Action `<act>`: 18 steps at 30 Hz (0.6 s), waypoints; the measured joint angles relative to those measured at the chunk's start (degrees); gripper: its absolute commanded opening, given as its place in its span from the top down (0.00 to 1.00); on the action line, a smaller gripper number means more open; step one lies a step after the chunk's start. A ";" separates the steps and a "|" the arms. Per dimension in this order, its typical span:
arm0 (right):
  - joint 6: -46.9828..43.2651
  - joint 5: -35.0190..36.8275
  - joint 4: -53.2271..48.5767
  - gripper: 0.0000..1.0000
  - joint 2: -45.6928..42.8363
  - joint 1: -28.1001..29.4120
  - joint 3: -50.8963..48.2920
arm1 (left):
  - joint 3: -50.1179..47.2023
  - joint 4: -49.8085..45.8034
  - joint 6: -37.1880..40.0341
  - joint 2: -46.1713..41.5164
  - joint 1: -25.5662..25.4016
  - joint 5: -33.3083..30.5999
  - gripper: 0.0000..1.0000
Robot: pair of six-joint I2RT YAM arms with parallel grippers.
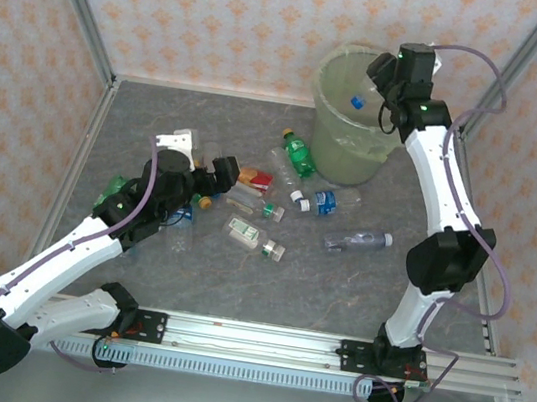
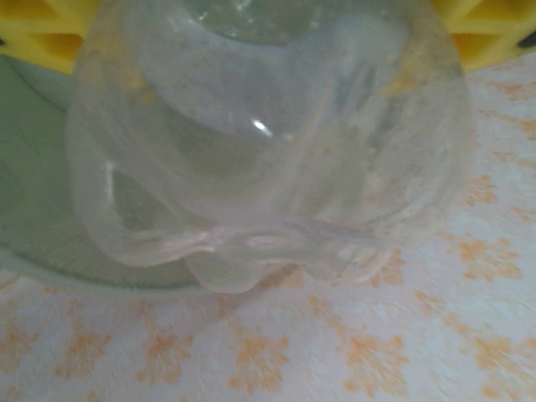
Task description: Put the plastic bottles in the bin
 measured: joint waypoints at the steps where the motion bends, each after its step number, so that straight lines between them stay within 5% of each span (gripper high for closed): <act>1: -0.07 -0.02 -0.42 0.22 0.11 0.00 0.00 | 0.00 -0.20 -0.31 0.00 0.00 0.00 0.01; 7: -1.11 0.00 -1.05 0.09 -0.02 0.00 0.42 | 0.11 -0.35 -0.57 0.07 0.00 1.51 0.01; 18: -1.66 -1.14 -2.05 0.01 -10.84 0.00 -6.84 | 1.22 -0.42 -0.92 3.54 -0.13 6.38 0.01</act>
